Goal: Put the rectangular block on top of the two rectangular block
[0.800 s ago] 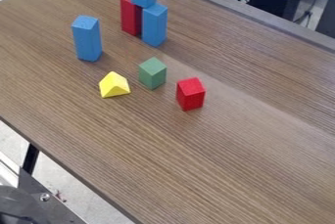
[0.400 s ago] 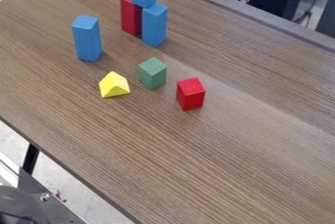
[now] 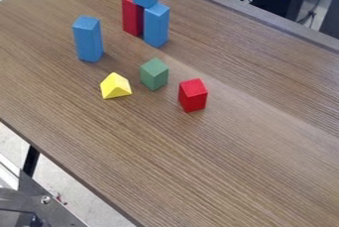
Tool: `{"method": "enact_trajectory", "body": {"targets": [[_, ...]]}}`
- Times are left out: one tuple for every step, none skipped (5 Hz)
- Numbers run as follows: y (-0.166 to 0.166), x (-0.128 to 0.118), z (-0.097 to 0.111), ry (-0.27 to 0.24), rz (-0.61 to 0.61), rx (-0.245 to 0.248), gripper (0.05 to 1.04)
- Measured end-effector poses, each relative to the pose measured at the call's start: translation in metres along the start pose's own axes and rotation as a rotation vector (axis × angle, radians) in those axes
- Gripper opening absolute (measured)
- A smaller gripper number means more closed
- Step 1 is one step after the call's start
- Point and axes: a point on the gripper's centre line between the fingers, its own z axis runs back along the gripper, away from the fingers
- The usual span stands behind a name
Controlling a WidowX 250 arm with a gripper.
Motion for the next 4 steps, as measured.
{"method": "enact_trajectory", "body": {"targets": [[0.001, 0.002, -0.005, -0.018, 0.053, 0.009, 1.0], [0.001, 0.003, -0.038, 0.036, 0.102, -0.002, 1.0], [0.003, -0.002, -0.063, 0.089, 0.118, 0.037, 1.0], [-0.001, -0.009, -0.089, 0.132, 0.091, 0.077, 1.0]]}}
